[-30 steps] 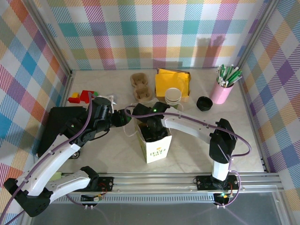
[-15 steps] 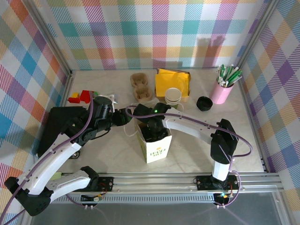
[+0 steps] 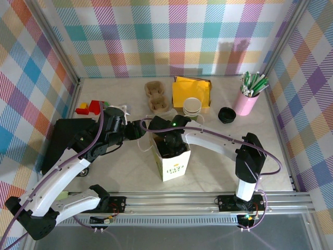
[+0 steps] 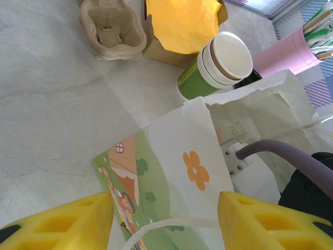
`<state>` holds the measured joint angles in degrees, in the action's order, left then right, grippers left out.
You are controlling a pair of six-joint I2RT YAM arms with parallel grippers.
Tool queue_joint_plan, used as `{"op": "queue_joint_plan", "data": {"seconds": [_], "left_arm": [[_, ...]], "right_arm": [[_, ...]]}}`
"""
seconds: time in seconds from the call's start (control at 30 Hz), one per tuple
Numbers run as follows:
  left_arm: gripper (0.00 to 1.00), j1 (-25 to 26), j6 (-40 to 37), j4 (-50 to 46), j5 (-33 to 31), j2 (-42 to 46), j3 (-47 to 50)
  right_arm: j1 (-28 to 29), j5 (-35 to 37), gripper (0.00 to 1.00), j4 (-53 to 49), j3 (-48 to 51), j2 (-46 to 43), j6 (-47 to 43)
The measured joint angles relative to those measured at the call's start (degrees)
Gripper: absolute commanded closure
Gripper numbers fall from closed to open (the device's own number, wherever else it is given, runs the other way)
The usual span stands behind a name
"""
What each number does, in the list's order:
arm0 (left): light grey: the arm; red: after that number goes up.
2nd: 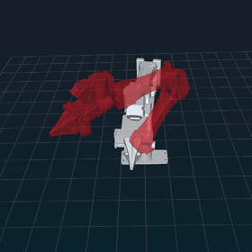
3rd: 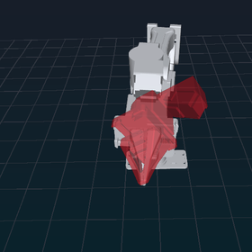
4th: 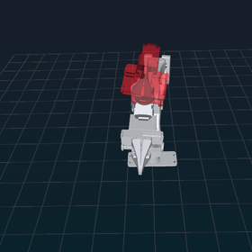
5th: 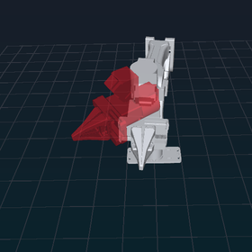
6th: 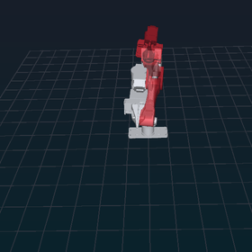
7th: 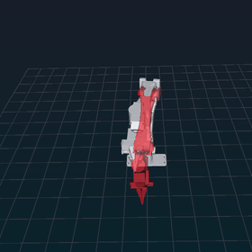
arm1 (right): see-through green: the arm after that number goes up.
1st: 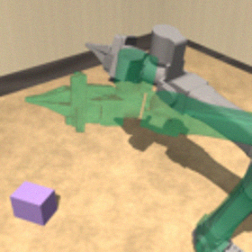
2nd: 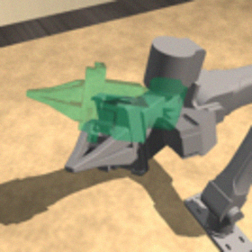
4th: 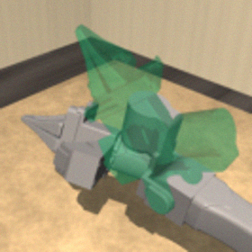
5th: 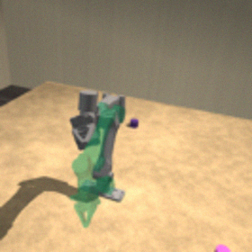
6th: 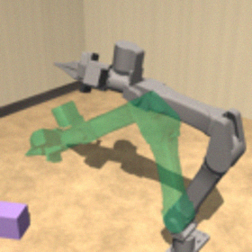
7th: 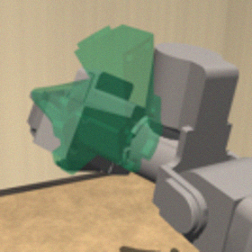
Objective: Pack the takeout coffee
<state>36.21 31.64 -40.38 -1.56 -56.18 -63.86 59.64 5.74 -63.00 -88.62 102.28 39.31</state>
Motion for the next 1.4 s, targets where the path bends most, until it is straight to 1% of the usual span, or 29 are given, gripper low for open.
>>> {"op": "queue_joint_plan", "data": {"seconds": [0.33,0.73,1.1,1.27,1.4], "left_arm": [[0.44,0.0,0.0,0.0,-0.2,0.0,0.7],[0.44,0.0,0.0,0.0,-0.7,0.1,0.7],[0.44,0.0,0.0,0.0,-0.7,0.2,0.8],[0.44,0.0,0.0,0.0,-1.0,0.2,0.8],[0.44,0.0,0.0,0.0,-1.0,0.2,0.8]], "right_arm": [[0.0,0.0,0.51,0.8,0.9,-0.6,0.5],[0.4,0.5,0.47,1.2,1.2,-0.8,0.7],[0.8,1.1,0.35,0.3,0.5,-0.8,0.8],[1.1,1.1,0.25,-0.6,0.0,-0.7,0.7],[1.6,1.1,0.21,-1.6,-0.4,-0.7,0.6]]}}
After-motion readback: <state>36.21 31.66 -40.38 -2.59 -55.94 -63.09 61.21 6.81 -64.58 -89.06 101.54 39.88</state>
